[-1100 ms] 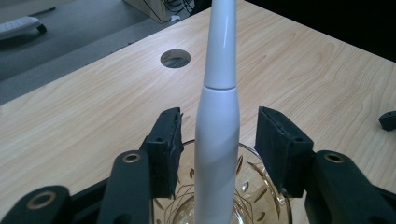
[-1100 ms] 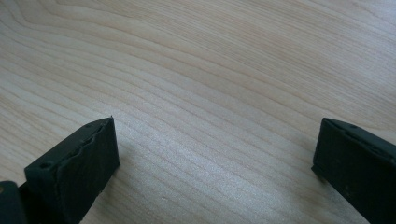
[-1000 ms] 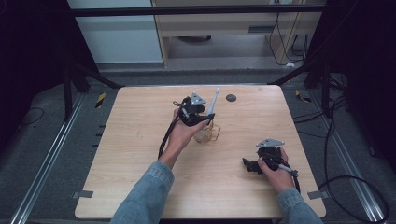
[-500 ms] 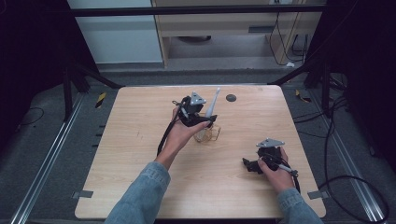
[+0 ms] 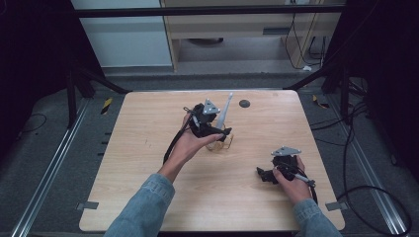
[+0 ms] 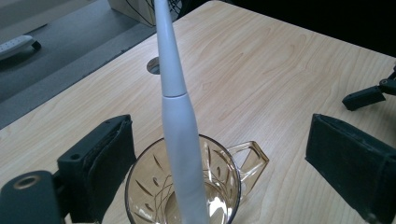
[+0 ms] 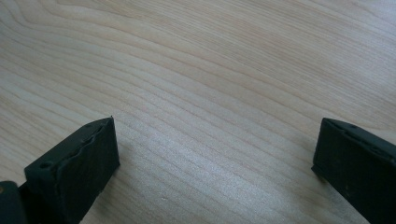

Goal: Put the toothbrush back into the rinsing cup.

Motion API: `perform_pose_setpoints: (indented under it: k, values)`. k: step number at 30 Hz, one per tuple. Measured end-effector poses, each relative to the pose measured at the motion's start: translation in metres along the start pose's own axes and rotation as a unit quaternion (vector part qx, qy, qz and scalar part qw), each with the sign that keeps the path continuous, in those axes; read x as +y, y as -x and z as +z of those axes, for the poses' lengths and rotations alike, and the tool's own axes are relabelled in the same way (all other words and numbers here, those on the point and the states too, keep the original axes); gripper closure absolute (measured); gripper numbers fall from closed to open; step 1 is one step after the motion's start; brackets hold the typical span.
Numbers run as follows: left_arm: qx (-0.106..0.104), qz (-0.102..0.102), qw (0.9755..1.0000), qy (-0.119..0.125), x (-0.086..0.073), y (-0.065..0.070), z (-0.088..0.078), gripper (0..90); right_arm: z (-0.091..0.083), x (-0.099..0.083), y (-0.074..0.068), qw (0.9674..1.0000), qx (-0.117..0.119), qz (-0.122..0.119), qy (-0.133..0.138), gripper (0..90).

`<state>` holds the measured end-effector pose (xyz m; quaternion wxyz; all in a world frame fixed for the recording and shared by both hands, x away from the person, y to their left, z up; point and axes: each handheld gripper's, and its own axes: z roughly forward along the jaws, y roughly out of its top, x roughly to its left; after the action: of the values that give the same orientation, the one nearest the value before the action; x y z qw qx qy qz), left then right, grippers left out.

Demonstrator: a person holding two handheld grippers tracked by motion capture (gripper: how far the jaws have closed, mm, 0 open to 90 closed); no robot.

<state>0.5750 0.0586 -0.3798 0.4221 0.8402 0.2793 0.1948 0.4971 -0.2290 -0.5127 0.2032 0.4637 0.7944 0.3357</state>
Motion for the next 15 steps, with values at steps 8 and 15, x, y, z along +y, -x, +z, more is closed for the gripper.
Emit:
perform_pose_setpoints:
  k: [8,15]
  values:
    - [-0.001,0.014,0.9999,-0.008,0.002,0.006,-0.007,6.1,0.0,0.0,0.0,1.0,0.0,0.0,0.0,0.3]
    - [0.002,0.014,0.9999,-0.004,-0.004,0.006,-0.019,5.6,0.0,0.0,0.0,1.0,0.0,0.0,0.0,0.3]
